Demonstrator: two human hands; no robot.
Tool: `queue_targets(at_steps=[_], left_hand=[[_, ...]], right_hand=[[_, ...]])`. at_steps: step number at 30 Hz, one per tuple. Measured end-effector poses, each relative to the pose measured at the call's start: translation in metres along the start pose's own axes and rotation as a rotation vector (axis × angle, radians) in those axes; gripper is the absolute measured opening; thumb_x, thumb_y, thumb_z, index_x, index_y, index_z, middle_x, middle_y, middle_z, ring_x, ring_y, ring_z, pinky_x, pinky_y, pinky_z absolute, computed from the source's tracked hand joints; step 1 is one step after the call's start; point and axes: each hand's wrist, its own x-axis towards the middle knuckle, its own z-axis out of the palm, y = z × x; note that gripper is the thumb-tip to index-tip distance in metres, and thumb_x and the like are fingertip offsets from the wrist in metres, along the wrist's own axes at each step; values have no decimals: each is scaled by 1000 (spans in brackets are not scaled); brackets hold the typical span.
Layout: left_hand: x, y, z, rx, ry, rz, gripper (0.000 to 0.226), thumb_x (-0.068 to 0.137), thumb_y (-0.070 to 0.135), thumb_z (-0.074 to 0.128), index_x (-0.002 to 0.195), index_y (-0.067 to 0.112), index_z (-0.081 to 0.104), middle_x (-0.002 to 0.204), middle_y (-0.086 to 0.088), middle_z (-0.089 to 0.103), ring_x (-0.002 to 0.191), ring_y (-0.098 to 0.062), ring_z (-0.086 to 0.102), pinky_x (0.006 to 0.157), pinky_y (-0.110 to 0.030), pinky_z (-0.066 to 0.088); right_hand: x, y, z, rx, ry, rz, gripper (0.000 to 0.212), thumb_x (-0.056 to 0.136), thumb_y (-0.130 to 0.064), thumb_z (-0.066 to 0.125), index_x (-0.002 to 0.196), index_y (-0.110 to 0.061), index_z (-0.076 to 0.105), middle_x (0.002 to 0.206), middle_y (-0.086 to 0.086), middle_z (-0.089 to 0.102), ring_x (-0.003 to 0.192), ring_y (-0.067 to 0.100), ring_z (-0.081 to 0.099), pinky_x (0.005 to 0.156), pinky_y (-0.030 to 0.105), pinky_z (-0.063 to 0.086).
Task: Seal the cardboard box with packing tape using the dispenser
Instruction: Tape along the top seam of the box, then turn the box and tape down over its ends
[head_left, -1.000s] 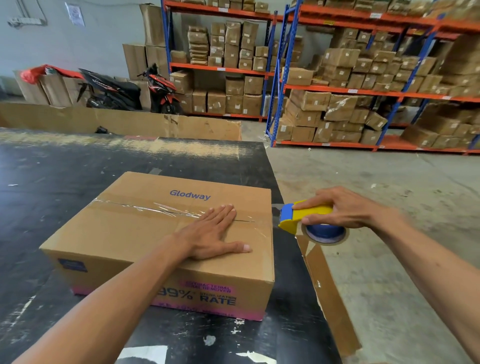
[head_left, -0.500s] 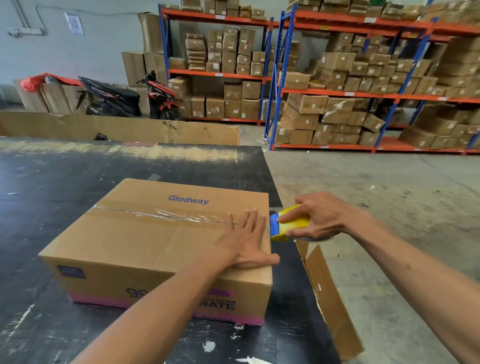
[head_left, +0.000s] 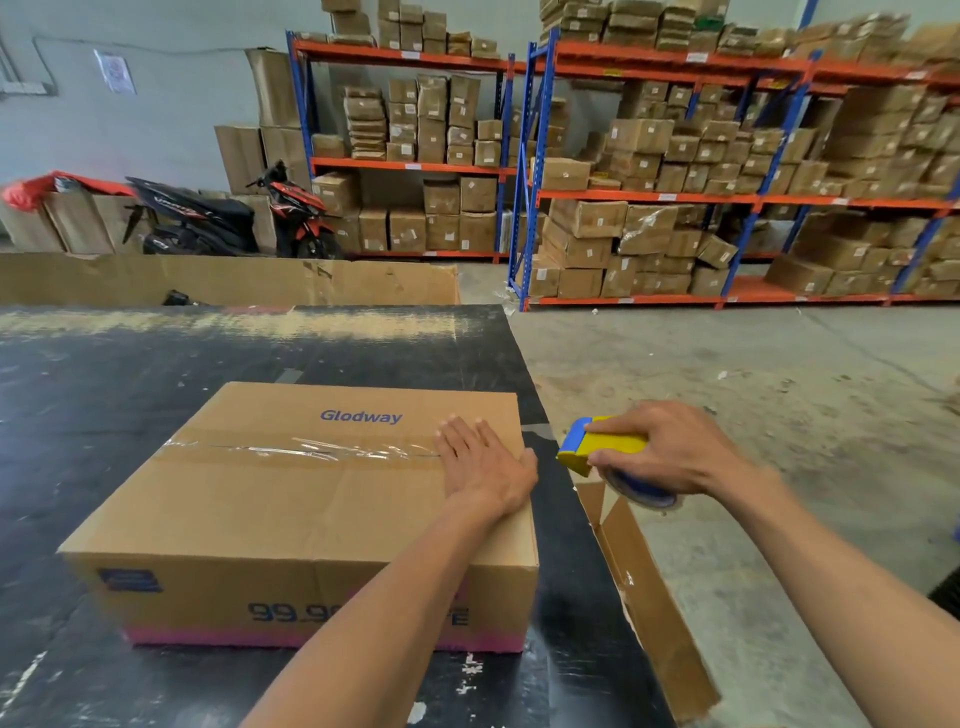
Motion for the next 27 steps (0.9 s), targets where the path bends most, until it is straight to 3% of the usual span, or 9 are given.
queue_targets(at_steps=[4, 6, 8, 12, 15, 18, 21, 23, 27], left_hand=[[-4, -8, -2, 40, -26, 72, 87, 96, 61, 24, 156, 1, 4, 159, -34, -8, 148, -46, -12, 120, -53, -7], [-12, -14, -6, 51, -53, 134, 87, 96, 61, 25, 157, 2, 6, 160, -34, -5, 149, -45, -9, 121, -52, -6], [-22, -25, -11, 63, -78, 230, 87, 94, 63, 29, 156, 5, 12, 160, -33, 0, 149, -45, -4, 121, -50, -2], [-52, -62, -37, 70, -224, 489, 94, 81, 65, 42, 157, 14, 21, 163, -22, 11, 150, -36, 8, 121, -42, 9], [-68, -96, -57, 43, -354, 632, 93, 78, 57, 52, 158, 23, 18, 167, -4, 3, 153, -19, 2, 120, -37, -3], [-89, -123, -51, 137, -271, 662, 90, 82, 58, 43, 159, 28, 8, 167, 1, -1, 153, -17, -3, 121, -49, -8], [-109, -139, -35, 335, -85, 611, 90, 84, 82, 25, 157, 39, -5, 167, -2, -8, 152, -27, -8, 118, -62, -2], [-112, -143, -34, 357, -63, 587, 86, 85, 84, 23, 156, 44, -4, 167, -6, -6, 152, -33, -5, 118, -64, 1], [-114, -151, -41, 346, -67, 647, 81, 88, 80, 26, 156, 43, 2, 167, -9, 2, 152, -36, 1, 120, -60, 4]], right_hand=[[-16, -14, 1, 767, 158, 169, 29, 79, -51, 76, 108, -46, 75, 109, -24, 72, 105, -1, 65, 97, 28, 49], [-15, -31, -2, 1036, 240, 220, 19, 83, -35, 77, 102, -34, 80, 101, -22, 75, 100, -5, 67, 94, 26, 49], [-11, -52, -6, 1207, 327, 314, 8, 83, -32, 77, 90, -30, 81, 86, -20, 76, 81, -5, 69, 80, 23, 50], [-6, -96, -11, 1348, 353, 409, 23, 80, -38, 78, 92, -20, 82, 87, -9, 76, 78, 5, 67, 69, 21, 49], [-9, -127, -15, 1412, 352, 395, 29, 80, -37, 78, 98, -15, 81, 86, -8, 76, 74, 3, 67, 62, 16, 49], [-15, -156, -16, 1428, 314, 410, 32, 75, -43, 79, 92, -17, 82, 89, -2, 78, 86, 15, 71, 74, 28, 54], [-25, -184, -18, 1439, 283, 428, 28, 73, -43, 80, 83, -17, 82, 81, -2, 77, 79, 14, 71, 77, 35, 56], [-31, -196, -17, 1430, 288, 410, 26, 75, -41, 79, 85, -18, 82, 78, -6, 76, 74, 9, 68, 74, 32, 53], [-48, -210, -10, 1400, 283, 409, 36, 68, -53, 78, 85, -22, 82, 89, -1, 78, 96, 24, 70, 87, 44, 55]])
